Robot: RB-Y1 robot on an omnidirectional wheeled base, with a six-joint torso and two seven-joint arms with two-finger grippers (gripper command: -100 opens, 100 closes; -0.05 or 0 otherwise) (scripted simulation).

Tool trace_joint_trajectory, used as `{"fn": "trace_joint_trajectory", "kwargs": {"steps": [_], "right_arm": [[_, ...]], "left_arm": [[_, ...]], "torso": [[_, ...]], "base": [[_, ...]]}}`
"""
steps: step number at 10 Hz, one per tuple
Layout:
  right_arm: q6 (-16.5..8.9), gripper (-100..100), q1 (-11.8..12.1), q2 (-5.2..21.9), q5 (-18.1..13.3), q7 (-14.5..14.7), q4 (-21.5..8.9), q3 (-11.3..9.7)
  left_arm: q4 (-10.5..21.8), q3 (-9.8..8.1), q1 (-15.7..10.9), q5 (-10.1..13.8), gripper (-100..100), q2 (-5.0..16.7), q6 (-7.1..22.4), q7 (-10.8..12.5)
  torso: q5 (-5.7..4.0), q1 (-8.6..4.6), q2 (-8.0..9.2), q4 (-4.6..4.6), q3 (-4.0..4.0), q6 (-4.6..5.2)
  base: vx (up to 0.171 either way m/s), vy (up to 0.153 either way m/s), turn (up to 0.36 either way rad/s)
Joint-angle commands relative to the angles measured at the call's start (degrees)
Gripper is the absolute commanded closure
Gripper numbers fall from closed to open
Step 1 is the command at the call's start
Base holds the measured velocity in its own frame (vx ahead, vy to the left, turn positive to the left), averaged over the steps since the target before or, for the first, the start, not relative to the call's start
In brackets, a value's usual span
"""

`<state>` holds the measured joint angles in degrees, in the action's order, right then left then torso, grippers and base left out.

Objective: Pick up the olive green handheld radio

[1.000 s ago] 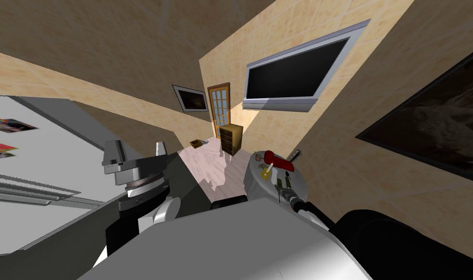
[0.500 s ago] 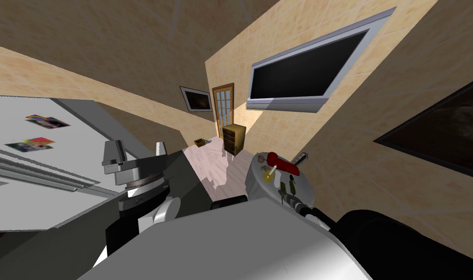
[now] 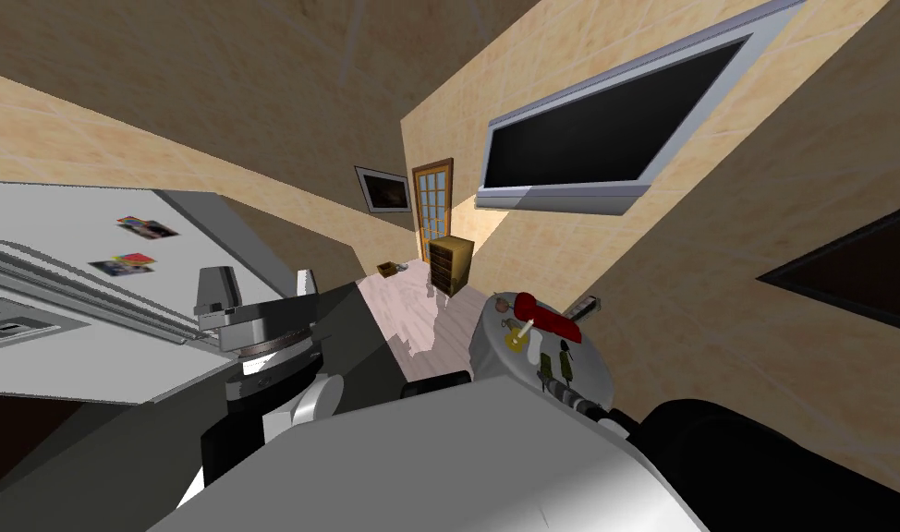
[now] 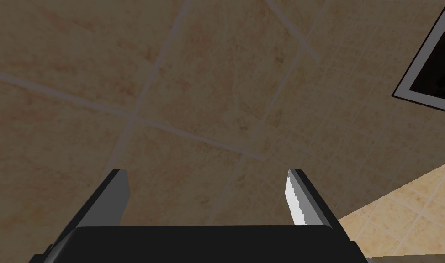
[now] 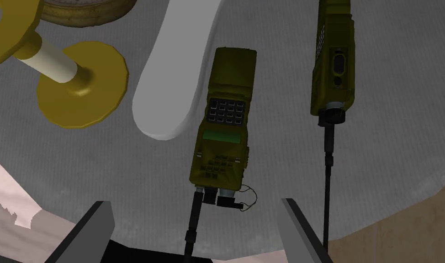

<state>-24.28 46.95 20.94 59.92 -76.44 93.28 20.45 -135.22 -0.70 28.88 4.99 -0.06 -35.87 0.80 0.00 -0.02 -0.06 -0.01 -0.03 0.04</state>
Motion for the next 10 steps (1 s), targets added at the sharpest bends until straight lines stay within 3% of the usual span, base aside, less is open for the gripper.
{"fn": "trace_joint_trajectory", "kwargs": {"steps": [1, 2, 5, 9, 10], "right_arm": [[-1.98, -100, 0.50, 1.37, 2.86, -2.86, -2.05, 0.71], [-1.98, -100, 0.50, 1.37, 3.21, -2.98, -2.05, 0.71], [-5.09, -100, 1.52, 3.31, 7.71, -7.61, -4.86, 1.83], [-7.82, -100, 2.45, 5.25, 11.67, -11.68, -7.31, 2.82], [-7.23, -100, 2.04, 4.86, 10.84, -10.97, -7.15, 2.54]], "left_arm": [[0.00, 0.00, 0.00, 0.00, 0, 0.00, 0.00, 0.00], [0.00, 0.00, 0.00, 0.00, 0, 0.00, 0.00, 0.00], [0.00, 0.00, 0.00, 0.00, 0, 0.00, 0.00, 0.00], [0.00, 0.00, 0.00, 0.00, 0, 0.00, 0.00, 0.00], [0.00, 0.00, 0.00, 0.00, 0, 0.00, 0.00, 0.00]], "torso": [[0.00, 0.00, 0.00, 0.00, 0.00, 0.00], [0.00, -0.01, -0.01, 0.00, 0.00, -0.02], [0.01, 0.01, -0.02, 0.00, -0.01, -0.01], [0.00, 0.01, -0.01, 0.00, -0.01, 0.01], [0.00, 0.01, 0.00, 0.00, 0.00, 0.01]], "base": [[0.010, -0.005, 0.214], [0.009, -0.008, 0.058], [0.011, -0.003, 0.132], [0.009, -0.006, 0.090], [0.002, -0.005, 0.020]]}}
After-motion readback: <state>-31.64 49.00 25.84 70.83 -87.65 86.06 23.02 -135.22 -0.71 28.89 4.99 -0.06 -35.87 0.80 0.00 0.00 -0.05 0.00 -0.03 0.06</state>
